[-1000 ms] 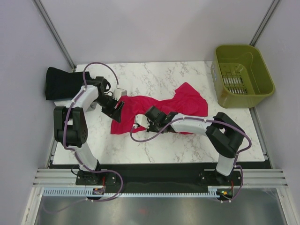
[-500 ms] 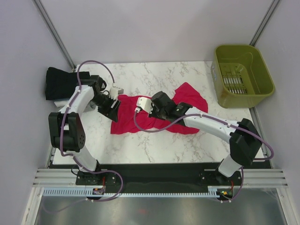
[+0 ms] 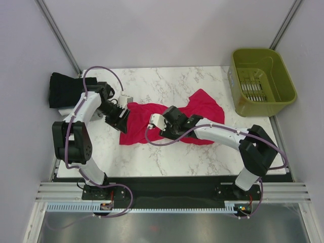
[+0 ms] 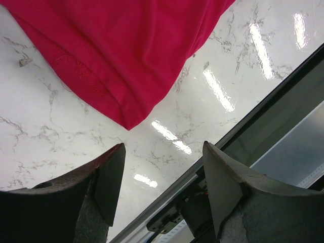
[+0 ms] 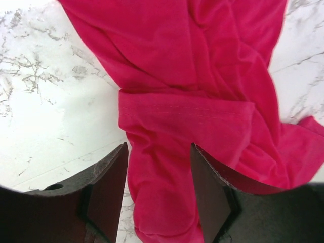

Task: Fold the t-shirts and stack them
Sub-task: Flatten the tshirt out

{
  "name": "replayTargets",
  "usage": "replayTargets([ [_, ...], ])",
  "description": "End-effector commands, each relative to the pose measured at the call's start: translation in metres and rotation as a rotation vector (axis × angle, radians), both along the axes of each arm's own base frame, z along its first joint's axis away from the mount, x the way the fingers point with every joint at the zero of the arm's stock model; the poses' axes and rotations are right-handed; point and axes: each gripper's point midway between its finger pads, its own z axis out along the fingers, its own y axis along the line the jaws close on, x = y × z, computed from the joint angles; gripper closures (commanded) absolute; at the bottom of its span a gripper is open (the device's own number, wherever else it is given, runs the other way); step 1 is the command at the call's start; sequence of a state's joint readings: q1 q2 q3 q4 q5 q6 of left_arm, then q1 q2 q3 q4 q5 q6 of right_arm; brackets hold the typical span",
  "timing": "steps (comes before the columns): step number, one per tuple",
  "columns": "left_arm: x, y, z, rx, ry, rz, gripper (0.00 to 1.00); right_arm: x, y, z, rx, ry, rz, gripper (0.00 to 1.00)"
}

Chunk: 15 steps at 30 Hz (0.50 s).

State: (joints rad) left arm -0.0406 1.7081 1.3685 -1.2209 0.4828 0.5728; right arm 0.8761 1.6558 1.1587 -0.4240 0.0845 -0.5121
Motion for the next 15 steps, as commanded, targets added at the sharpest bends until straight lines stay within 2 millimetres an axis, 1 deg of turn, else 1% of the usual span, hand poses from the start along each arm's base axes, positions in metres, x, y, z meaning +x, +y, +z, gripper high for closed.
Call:
replayTargets([
  [1, 0.0, -0.007, 0.009, -0.044, -0.01, 0.032, 0.3, -0.001, 0.011, -0.008, 0.026, 0.021, 0.025, 0.4],
  [7, -0.005, -0.006, 0.004, -0.043, 0.012, 0.032, 0.3, -0.003, 0.021, -0.014, 0.047, 0.063, 0.023, 0.43],
  [15, -0.007, -0.006, -0.001, -0.042, 0.033, 0.036, 0.3, -0.004, 0.028, -0.03, 0.025, 0.094, 0.031, 0.43],
])
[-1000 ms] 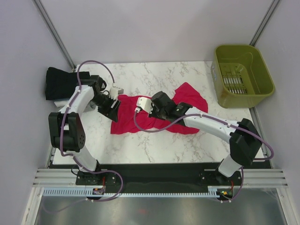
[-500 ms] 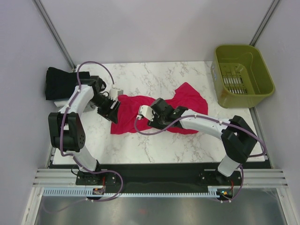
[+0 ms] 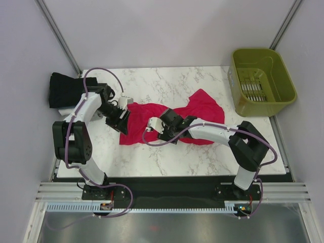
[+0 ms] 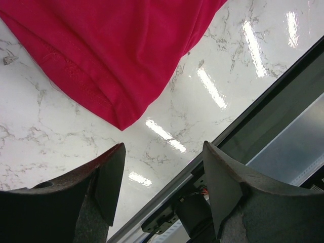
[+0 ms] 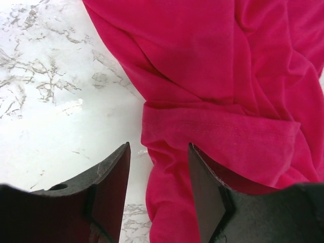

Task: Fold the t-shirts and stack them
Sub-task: Flatten the tshirt out

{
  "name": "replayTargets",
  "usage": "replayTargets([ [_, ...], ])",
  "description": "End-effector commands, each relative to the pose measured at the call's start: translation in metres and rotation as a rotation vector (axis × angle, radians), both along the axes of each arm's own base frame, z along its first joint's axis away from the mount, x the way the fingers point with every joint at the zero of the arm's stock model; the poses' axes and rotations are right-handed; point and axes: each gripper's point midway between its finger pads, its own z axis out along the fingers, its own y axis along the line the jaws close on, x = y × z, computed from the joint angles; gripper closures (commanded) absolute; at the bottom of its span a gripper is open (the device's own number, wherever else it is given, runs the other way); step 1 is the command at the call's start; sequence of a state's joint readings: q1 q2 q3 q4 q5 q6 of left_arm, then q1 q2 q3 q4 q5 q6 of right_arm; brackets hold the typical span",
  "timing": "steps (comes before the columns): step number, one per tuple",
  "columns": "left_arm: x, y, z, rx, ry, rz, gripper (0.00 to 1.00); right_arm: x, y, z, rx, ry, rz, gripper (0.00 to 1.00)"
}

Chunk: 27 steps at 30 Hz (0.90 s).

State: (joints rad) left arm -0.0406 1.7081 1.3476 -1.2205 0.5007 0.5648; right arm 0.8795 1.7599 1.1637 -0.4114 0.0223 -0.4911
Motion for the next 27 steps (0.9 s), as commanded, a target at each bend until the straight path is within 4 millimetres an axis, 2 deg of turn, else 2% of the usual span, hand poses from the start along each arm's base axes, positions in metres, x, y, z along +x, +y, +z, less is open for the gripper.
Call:
replayTargets([
  [1, -0.001, -0.002, 0.002, -0.025, 0.01, 0.03, 0.3, 0.005, 0.02, 0.007, 0.049, -0.006, 0.007, 0.43],
  [8, -0.006, 0.0, -0.003, -0.024, 0.036, 0.037, 0.3, 0.007, 0.022, -0.005, 0.023, 0.006, 0.02, 0.52],
  [9, 0.007, -0.003, -0.004, -0.041, -0.018, 0.041, 0.3, 0.007, 0.022, -0.007, 0.02, 0.007, 0.019, 0.53],
  [14, 0.009, -0.004, -0.003, -0.046, -0.022, 0.045, 0.3, 0.005, 0.019, -0.012, 0.018, 0.01, 0.02, 0.56],
  [18, 0.007, -0.004, -0.005, -0.043, -0.011, 0.051, 0.3, 0.008, 0.018, -0.01, 0.014, -0.011, 0.021, 0.71],
  [20, 0.005, -0.003, -0.006, -0.038, -0.011, 0.05, 0.3, 0.012, 0.018, -0.006, 0.016, -0.033, 0.014, 0.78],
  [21, 0.004, -0.002, -0.007, -0.035, -0.01, 0.048, 0.3, 0.013, 0.018, -0.004, 0.018, -0.04, 0.011, 0.92],
  [22, 0.004, -0.002, -0.006, -0.034, -0.012, 0.051, 0.3, 0.016, 0.02, 0.002, 0.028, -0.059, 0.009, 0.99],
  [24, 0.005, -0.002, -0.003, -0.036, -0.017, 0.06, 0.3, 0.023, 0.018, 0.011, 0.027, -0.094, -0.008, 1.0],
  [27, 0.008, -0.001, 0.001, -0.033, -0.032, 0.068, 0.3, 0.03, 0.019, 0.041, 0.057, -0.16, -0.011, 1.0],
])
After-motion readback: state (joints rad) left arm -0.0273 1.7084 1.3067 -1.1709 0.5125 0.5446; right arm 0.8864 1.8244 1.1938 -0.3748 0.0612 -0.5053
